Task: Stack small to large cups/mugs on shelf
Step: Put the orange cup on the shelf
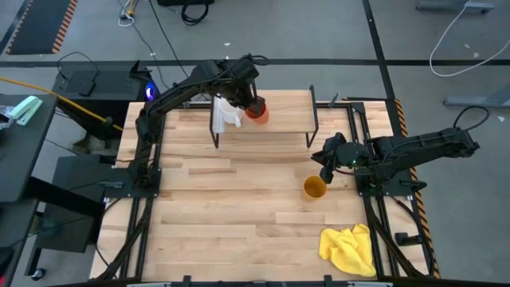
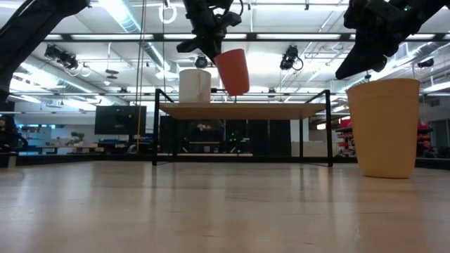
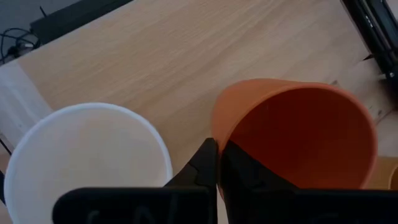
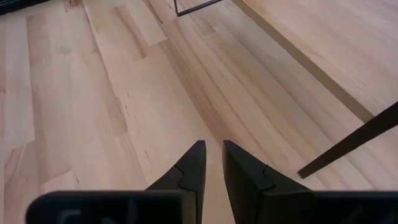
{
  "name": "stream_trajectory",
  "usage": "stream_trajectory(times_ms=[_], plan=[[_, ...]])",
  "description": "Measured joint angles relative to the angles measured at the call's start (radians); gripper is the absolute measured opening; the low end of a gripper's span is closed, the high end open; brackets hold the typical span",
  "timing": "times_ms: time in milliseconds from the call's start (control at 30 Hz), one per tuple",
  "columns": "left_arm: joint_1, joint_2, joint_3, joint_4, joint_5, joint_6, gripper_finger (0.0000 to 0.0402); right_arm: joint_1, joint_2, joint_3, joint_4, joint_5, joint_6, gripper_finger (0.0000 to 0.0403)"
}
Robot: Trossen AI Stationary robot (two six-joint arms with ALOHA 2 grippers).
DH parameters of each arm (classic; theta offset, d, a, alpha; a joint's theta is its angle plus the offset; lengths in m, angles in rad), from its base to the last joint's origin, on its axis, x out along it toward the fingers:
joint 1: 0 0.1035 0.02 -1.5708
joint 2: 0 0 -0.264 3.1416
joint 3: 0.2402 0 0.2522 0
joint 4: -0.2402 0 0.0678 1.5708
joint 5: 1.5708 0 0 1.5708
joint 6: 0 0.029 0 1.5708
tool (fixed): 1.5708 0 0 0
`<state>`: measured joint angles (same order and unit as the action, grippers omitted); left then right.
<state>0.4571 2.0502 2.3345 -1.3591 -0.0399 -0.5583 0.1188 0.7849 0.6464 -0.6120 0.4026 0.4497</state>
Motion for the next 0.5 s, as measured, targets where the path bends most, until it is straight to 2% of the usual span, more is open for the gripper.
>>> stream_trajectory(times_ms=[500], plan=[[0.006,0.031,0.001,-0.013,0.008,0.020,0.0011,0.000,0.000,0.000,0.001,0.000,-0.008,0.0061]])
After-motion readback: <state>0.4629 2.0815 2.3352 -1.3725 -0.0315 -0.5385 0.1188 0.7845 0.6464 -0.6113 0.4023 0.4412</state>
